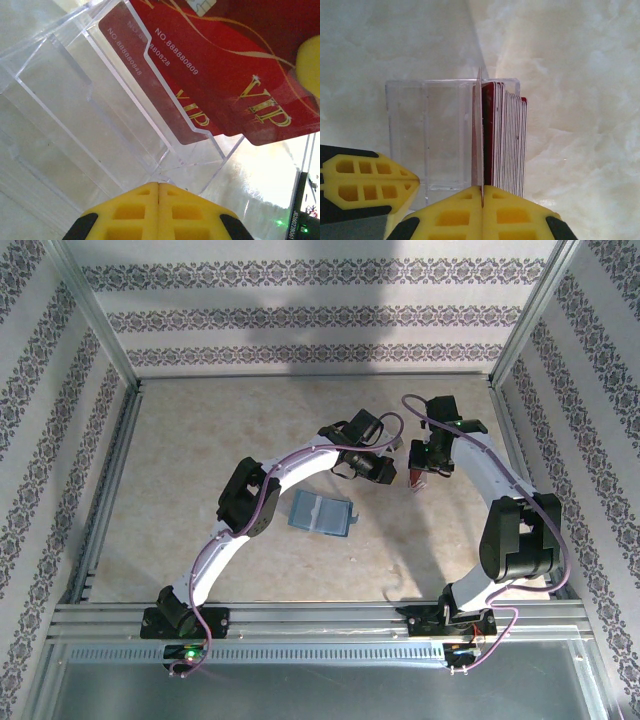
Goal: Put the credit cards into the card holder
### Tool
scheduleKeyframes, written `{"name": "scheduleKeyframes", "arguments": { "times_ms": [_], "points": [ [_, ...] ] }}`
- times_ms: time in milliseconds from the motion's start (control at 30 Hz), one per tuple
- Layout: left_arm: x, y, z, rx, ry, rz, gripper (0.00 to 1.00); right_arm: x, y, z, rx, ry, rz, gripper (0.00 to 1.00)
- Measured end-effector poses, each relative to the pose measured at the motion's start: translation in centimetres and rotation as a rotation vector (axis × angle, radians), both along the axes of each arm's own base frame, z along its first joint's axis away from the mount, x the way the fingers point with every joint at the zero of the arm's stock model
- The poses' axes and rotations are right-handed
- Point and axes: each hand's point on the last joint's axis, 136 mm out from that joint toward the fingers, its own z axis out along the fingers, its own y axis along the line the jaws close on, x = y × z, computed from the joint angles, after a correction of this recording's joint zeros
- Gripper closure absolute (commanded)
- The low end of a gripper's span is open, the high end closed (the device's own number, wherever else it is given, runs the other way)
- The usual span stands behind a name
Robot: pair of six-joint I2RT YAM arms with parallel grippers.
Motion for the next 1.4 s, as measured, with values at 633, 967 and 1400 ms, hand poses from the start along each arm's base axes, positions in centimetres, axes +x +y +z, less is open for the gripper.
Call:
{"name": "scheduleKeyframes", "arguments": {
  "times_ms": [633,967,1400],
  "points": [
    [0.0,0.0,0.0,0.000,0.000,0.000,1.00,-1.6,-0.5,-1.4,-0.028,0.059,0.000,0.90],
    [0.0,0.0,0.0,0.000,-0.001,0.000,1.00,-1.9,-0.7,-0.5,-0.041,0.042,0.010,0.92],
    [0.0,0.0,0.0,0.000,-0.001,0.000,1.00,-2.7,-0.3,2.3,-0.010,-0.019,0.018,1.00]
  ]
}}
